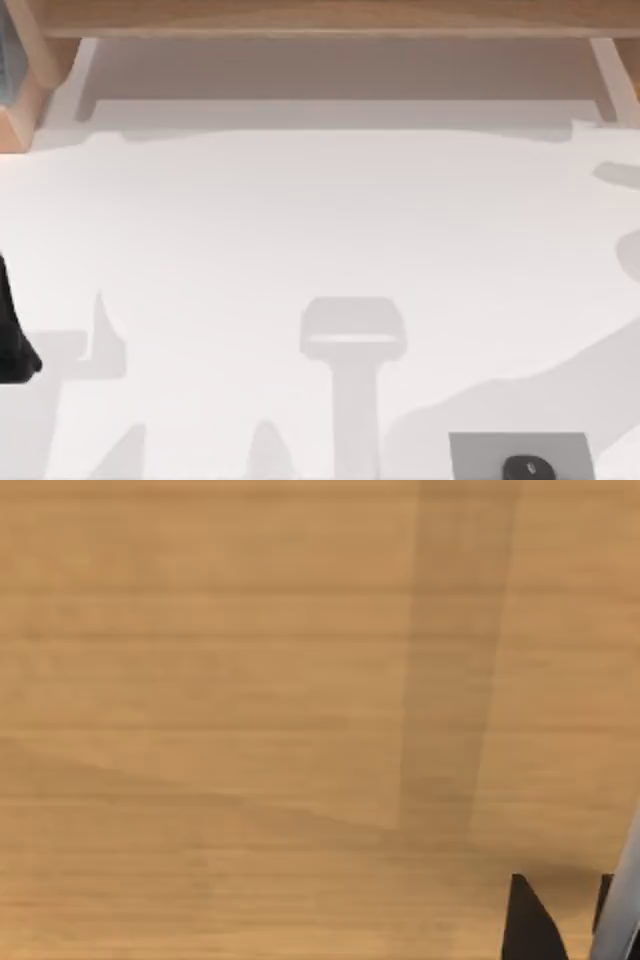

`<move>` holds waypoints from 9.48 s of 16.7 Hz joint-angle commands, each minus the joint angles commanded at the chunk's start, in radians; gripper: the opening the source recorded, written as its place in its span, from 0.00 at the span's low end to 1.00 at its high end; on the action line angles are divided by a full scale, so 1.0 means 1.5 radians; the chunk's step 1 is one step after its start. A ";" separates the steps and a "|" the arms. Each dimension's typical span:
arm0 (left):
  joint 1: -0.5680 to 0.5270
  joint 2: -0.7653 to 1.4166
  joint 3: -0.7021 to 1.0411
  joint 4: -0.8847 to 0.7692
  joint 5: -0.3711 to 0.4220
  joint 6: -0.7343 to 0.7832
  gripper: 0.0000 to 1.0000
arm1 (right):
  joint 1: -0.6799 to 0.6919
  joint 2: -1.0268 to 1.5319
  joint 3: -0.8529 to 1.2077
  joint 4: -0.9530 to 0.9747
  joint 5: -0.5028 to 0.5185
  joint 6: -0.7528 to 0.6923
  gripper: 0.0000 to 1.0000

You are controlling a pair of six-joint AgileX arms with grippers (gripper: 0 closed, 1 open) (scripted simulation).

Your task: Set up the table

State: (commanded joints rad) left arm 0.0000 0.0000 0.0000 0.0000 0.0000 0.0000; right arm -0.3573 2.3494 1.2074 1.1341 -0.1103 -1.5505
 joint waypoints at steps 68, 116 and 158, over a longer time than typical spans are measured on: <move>-0.180 0.618 0.657 -0.042 -0.179 0.003 1.00 | 0.238 -1.566 -0.805 -0.756 0.073 1.034 1.00; -0.388 1.460 1.617 -0.143 -0.360 0.006 0.00 | 0.238 -1.566 -0.805 -0.756 0.073 1.034 1.00; 0.372 1.221 1.005 0.042 -0.014 0.690 0.00 | 0.238 -1.566 -0.805 -0.756 0.073 1.034 1.00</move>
State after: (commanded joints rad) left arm 0.5576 1.8308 1.5079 0.0623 -0.0207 1.0345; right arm 0.0000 0.0000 0.0000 0.0000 0.0000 0.0000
